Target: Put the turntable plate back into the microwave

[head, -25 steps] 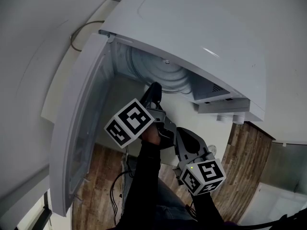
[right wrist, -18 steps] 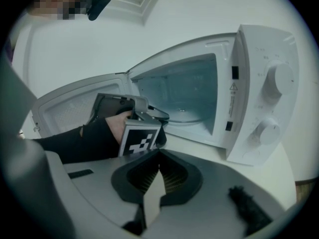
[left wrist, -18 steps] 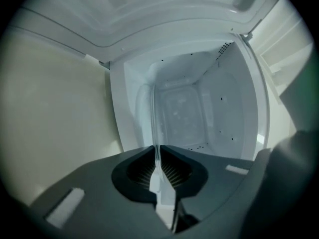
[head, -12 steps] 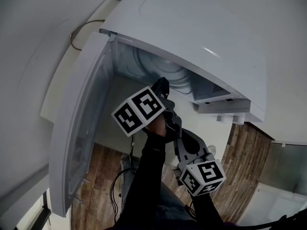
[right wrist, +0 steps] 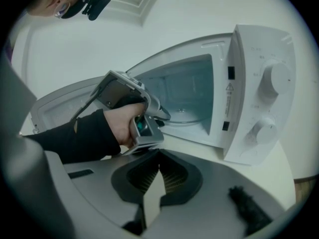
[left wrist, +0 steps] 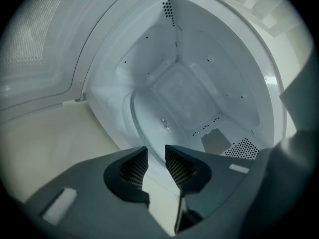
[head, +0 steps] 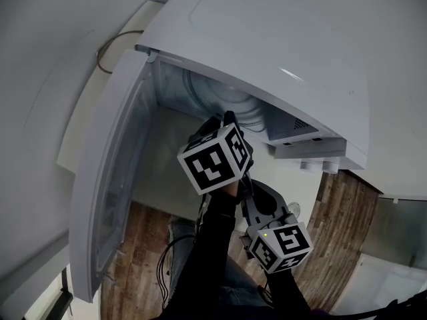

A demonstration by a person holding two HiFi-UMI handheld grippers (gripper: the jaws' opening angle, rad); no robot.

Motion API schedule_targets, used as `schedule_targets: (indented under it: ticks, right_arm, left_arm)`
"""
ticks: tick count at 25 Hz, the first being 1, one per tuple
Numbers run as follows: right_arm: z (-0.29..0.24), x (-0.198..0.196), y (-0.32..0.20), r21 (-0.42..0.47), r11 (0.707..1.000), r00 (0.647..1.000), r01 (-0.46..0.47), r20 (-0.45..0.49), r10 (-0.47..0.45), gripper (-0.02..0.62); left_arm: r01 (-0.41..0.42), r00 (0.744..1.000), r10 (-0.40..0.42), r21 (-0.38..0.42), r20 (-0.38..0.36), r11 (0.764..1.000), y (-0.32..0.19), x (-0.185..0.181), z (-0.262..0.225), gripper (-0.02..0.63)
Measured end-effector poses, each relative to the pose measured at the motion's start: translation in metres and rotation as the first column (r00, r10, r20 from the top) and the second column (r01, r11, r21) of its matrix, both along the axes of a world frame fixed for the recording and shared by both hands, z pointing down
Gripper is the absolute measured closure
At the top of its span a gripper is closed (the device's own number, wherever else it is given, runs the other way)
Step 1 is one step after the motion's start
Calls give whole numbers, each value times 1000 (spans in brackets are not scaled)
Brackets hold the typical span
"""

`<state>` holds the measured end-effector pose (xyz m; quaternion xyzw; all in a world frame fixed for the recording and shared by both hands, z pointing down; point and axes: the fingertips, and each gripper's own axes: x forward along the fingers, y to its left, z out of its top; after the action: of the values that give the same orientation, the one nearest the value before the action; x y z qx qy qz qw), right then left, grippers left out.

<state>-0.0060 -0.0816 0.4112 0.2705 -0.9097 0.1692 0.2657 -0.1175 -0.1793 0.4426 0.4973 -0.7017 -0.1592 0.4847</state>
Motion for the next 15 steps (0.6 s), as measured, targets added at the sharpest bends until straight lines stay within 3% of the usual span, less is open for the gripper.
schedule_targets:
  ticks: [4, 15]
  right_arm:
    - [-1, 6, -3, 10, 1000, 1000, -16, -1, 16, 588]
    - [-12, 9, -10, 42, 999, 1000, -25, 20, 24, 587]
  left_arm:
    - [-15, 999, 15, -15, 43, 1000, 1, 0, 1, 499]
    - [-120, 993, 119, -49, -19, 992, 6, -2, 3, 453]
